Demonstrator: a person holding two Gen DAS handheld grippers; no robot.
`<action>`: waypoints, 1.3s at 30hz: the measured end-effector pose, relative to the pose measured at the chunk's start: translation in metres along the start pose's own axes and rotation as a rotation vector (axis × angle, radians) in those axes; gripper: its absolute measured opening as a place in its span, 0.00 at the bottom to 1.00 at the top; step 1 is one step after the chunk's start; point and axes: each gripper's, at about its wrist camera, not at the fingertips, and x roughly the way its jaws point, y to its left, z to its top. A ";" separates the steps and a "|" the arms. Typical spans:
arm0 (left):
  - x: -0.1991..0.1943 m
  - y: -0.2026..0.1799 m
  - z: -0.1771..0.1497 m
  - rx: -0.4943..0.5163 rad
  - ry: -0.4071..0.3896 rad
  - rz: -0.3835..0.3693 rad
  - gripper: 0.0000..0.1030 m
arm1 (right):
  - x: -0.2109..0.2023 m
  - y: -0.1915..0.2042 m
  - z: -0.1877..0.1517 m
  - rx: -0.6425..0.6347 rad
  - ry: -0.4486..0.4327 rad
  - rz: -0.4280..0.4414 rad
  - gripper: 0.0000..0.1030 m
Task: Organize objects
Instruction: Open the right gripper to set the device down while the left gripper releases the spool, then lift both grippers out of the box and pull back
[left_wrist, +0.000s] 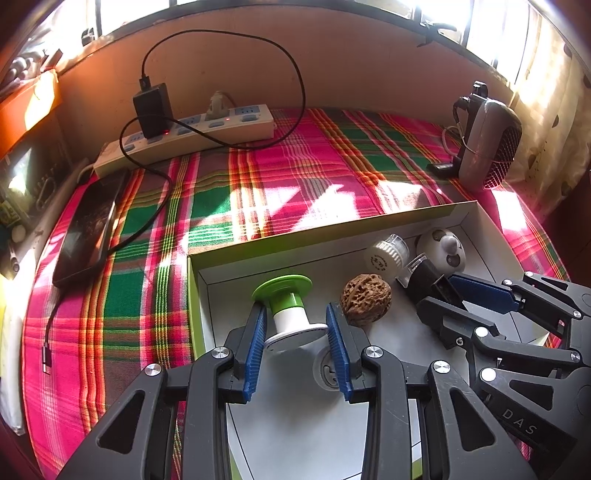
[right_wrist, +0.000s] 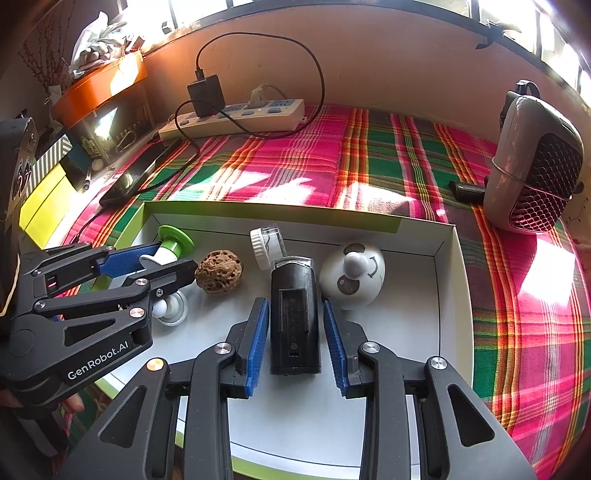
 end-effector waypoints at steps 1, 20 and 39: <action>-0.001 0.000 0.000 0.000 -0.003 0.000 0.31 | -0.001 0.000 0.000 0.000 -0.002 0.002 0.39; -0.031 -0.007 -0.007 0.013 -0.045 0.006 0.31 | -0.025 0.002 -0.006 0.015 -0.042 -0.010 0.41; -0.085 -0.019 -0.039 0.015 -0.121 -0.017 0.30 | -0.064 0.012 -0.032 0.031 -0.097 -0.020 0.41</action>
